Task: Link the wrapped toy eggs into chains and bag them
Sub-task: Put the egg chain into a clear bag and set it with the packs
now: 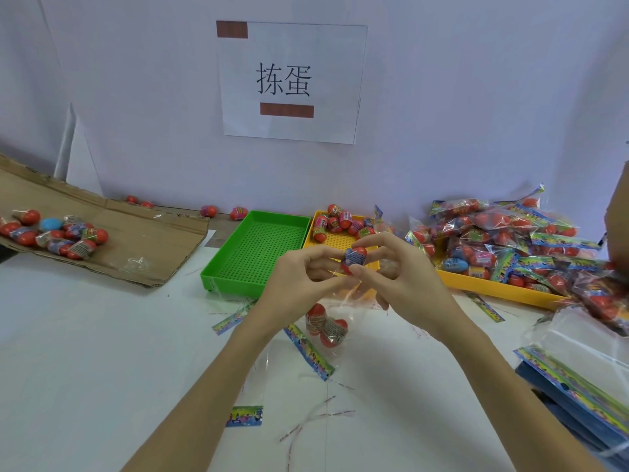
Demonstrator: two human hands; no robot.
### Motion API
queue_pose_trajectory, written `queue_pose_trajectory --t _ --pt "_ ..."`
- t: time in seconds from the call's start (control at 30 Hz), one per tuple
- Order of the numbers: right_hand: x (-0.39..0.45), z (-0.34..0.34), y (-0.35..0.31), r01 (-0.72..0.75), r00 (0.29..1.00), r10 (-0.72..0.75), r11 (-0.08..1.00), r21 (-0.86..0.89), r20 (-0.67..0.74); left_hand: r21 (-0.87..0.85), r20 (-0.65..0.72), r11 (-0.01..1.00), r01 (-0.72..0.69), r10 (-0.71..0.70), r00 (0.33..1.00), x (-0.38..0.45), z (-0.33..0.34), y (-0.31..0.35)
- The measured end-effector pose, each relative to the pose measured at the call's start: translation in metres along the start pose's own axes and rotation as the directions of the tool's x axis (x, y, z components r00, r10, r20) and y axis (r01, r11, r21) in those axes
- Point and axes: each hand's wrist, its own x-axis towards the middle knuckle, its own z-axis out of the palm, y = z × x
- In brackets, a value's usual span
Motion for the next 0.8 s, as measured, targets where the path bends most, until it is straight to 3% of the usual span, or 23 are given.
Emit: queue_pose_trajectory --t 0.23,0.47,0.8 --pt "-0.0003 -0.007 -0.0032 -0.009 1.0 0.008 0.999 0.034 0.016 -0.212 0.051 0.977 0.026 -0.016 0.999 -0.0006 -0.0032 0.004" --pt "-0.0026 -0.0111 -0.0055 0.089 0.994 -0.084 0.994 -0.069 0.066 -0.195 -0.075 0.981 0.0 -0.015 0.997 0.0009 0.0 0.0031" --pt "-0.0051 -0.0027 -0.0053 0.116 0.991 -0.108 0.987 -0.115 0.072 -0.223 -0.184 0.973 0.052 -0.095 0.978 0.0008 0.0026 0.005"
